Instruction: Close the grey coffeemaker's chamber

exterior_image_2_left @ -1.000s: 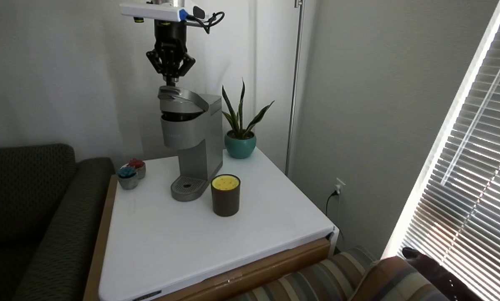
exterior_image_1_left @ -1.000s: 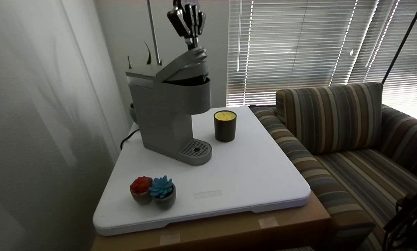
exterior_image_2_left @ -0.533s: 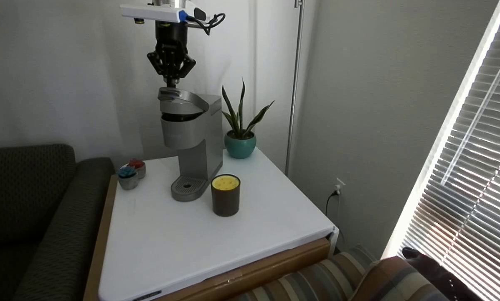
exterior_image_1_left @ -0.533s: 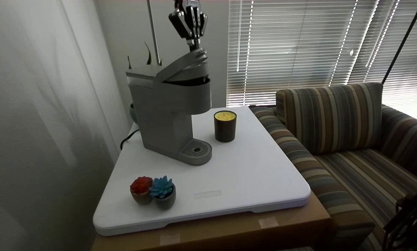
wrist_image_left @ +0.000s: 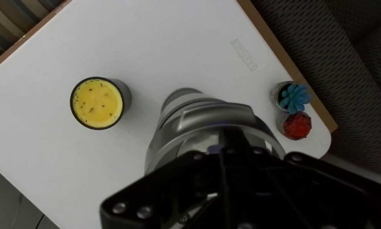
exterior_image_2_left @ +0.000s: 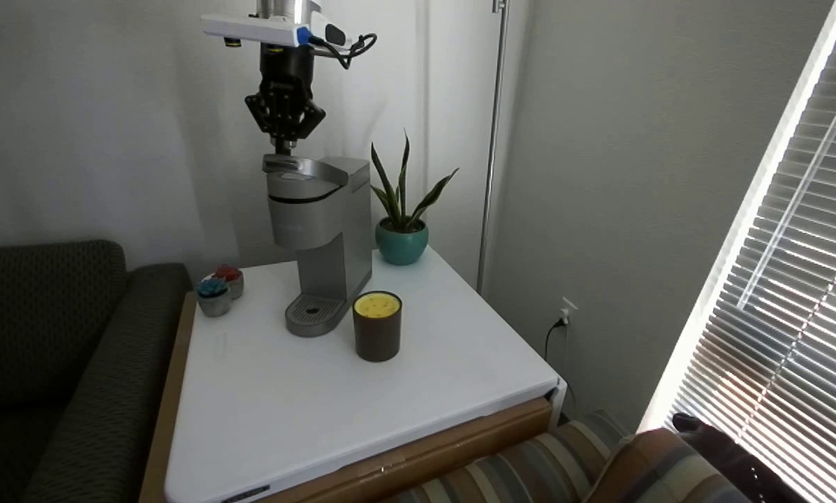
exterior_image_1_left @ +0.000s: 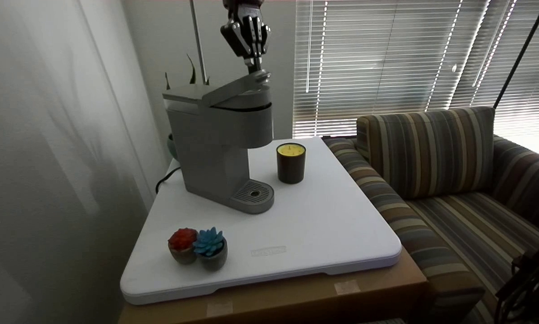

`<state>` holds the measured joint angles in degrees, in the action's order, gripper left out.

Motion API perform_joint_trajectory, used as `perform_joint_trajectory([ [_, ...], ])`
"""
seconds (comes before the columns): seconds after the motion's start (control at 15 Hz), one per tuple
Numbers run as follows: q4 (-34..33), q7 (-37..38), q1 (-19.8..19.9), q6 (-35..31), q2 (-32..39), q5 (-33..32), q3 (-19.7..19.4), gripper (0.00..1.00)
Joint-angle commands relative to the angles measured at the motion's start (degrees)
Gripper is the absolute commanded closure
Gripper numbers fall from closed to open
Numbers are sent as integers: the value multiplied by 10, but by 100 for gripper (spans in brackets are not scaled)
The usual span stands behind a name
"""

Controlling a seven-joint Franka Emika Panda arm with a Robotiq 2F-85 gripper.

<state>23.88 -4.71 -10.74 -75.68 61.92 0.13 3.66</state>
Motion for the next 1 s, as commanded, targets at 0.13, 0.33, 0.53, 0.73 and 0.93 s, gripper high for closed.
perform_joint_trajectory([
  [0.13,11,-6,13,35,12,28,13,100],
  [0.33,10,-6,15,33,18,33,11,100],
  [0.53,4,-15,14,20,14,29,5,100],
  [0.73,-4,-6,8,15,18,25,2,100],
  [0.93,-5,-6,6,15,17,25,2,99],
])
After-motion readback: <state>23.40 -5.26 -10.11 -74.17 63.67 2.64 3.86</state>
